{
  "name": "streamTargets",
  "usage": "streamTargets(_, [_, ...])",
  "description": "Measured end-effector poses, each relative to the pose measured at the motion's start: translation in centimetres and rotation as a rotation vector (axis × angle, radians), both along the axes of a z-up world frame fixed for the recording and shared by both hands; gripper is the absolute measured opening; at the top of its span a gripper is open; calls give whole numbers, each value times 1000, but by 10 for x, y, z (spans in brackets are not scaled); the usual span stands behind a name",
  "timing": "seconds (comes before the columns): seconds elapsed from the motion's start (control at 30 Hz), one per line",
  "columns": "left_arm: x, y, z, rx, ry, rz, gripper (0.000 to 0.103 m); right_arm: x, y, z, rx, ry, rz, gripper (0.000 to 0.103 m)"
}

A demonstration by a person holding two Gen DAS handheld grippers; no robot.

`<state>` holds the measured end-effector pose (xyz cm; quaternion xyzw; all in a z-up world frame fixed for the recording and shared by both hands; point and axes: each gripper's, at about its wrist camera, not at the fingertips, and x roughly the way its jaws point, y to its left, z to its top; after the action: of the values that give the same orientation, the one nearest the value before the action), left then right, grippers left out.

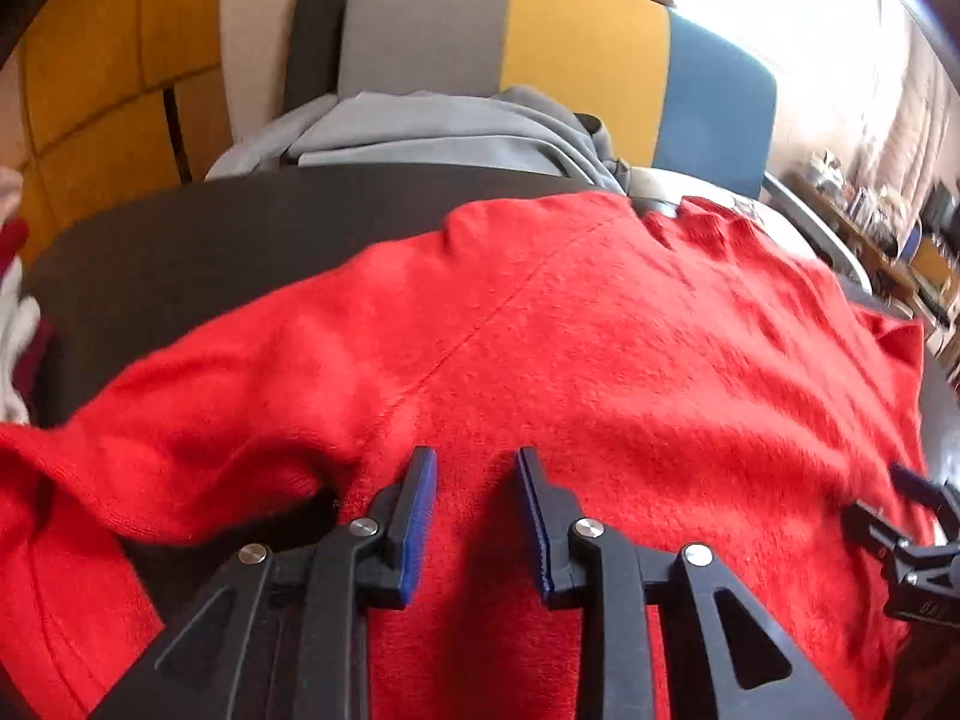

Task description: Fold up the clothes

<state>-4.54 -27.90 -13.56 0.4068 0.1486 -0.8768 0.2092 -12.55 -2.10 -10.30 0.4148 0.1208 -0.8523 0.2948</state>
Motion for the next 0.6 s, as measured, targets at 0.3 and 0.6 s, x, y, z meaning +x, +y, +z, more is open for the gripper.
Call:
streamTargets(0.3, [-62,38,14,-102,4,-74,28,-2,3,2,-34,-28,31,103])
streamTargets(0.6, [-50,11,-1,116,109,-91,30,-14,4,23,-84,-114,110,79])
